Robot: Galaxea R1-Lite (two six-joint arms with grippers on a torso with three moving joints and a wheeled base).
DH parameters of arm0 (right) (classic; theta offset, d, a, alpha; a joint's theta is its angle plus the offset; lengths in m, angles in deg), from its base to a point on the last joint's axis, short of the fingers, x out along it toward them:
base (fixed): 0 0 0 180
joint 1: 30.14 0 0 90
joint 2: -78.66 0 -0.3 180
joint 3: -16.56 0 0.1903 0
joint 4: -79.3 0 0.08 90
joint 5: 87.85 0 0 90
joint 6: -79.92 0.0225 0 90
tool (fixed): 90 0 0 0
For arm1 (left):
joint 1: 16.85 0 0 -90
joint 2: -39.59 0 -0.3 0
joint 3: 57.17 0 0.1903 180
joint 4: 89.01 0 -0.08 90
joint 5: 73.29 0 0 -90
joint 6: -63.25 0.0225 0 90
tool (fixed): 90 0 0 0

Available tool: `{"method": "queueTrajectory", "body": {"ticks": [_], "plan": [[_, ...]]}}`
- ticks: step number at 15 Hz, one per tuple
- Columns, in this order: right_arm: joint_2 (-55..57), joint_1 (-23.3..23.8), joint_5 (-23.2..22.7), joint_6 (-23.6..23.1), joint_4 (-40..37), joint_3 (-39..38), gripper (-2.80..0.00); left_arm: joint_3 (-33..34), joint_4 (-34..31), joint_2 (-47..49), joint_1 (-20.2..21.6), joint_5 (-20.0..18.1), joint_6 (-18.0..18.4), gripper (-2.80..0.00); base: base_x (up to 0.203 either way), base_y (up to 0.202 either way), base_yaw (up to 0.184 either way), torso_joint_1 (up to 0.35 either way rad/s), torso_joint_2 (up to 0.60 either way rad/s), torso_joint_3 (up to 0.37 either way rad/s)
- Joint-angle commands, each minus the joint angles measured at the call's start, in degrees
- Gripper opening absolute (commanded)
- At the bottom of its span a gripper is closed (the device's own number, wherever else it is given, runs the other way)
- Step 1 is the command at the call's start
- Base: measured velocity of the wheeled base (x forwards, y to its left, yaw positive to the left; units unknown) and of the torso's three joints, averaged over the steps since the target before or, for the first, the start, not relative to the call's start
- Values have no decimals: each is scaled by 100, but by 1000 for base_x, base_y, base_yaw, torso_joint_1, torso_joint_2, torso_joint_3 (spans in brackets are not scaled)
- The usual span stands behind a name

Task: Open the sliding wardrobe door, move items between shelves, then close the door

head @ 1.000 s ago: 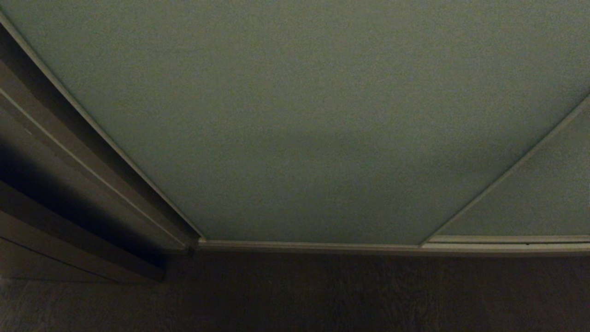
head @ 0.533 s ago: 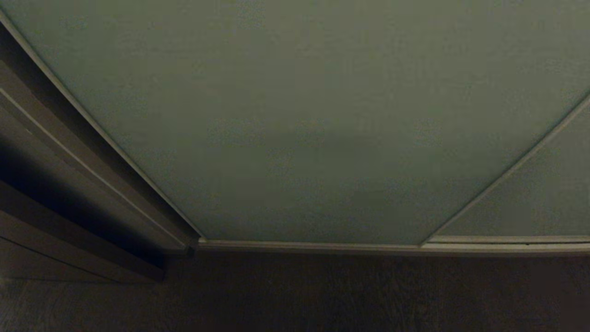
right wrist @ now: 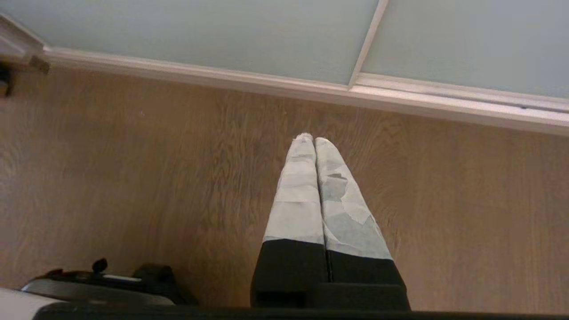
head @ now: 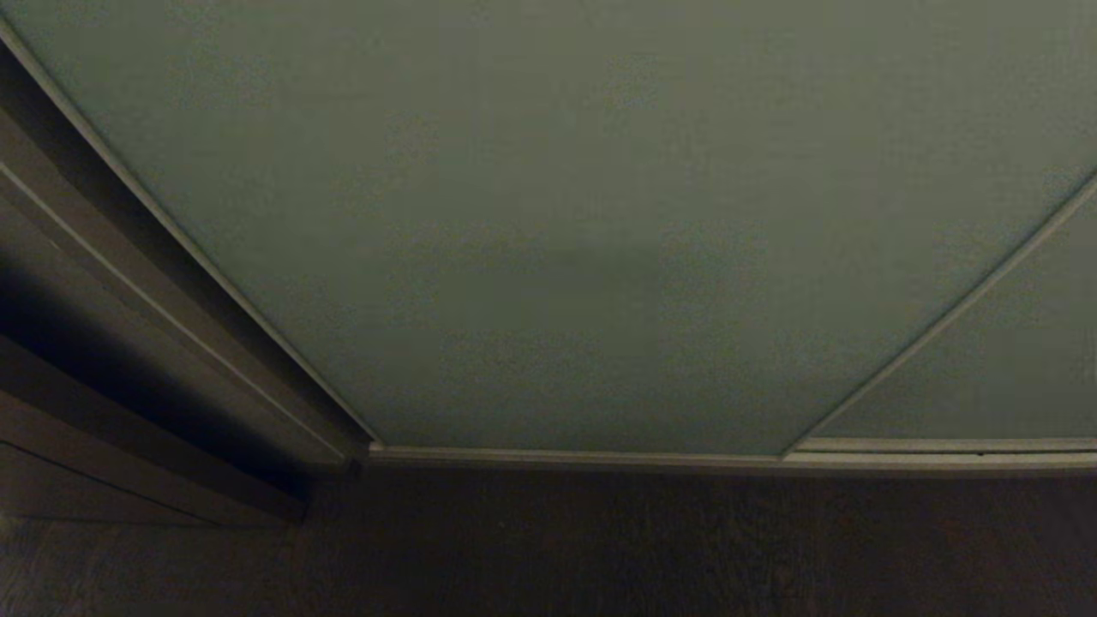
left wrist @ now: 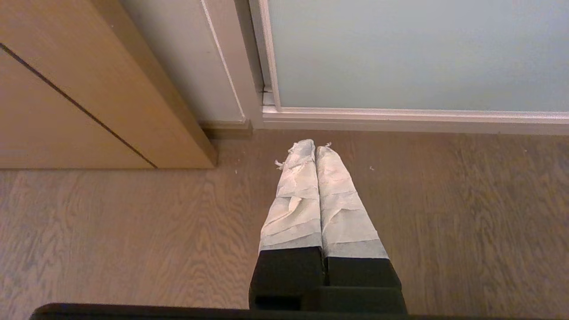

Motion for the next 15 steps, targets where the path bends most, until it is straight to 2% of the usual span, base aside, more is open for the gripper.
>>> {"method": "queueTrajectory", "body": {"ticks": [1,3,4,6,7,9,10,13,15], "plan": [[-764,-158,70,20,-2,-374,-280,-1,-2,7,-7,-2,2,-280,0,0,0,0,0,0],[-1385,-175,151,48,97,-938,-280,-1,-2,7,-8,-2,2,-280,0,0,0,0,0,0],[-1451,-180,187,80,444,-1333,-280,-1,-2,7,-8,-2,2,-280,0,0,0,0,0,0],[-1450,-191,333,129,1657,-1933,-280,-1,-2,7,0,-2,2,-280,0,0,0,0,0,0],[-1451,-194,457,149,1843,-2030,-280,-1,-2,7,-4,-2,2,-280,0,0,0,0,0,0],[-1452,-195,587,-130,1966,-2155,-280,-1,-2,7,-1,-2,2,-280,0,0,0,0,0,0],[-1452,-193,804,-205,1958,-2213,-280,-1,-2,7,-6,-2,2,-280,0,0,0,0,0,0],[-1452,-194,723,-590,1789,-2206,-280,-1,-2,7,-8,-2,2,-280,0,0,0,0,0,0],[-1435,-202,733,-101,1848,-2206,-280,-1,-2,7,0,-2,2,-280,0,0,0,0,0,0]]}}
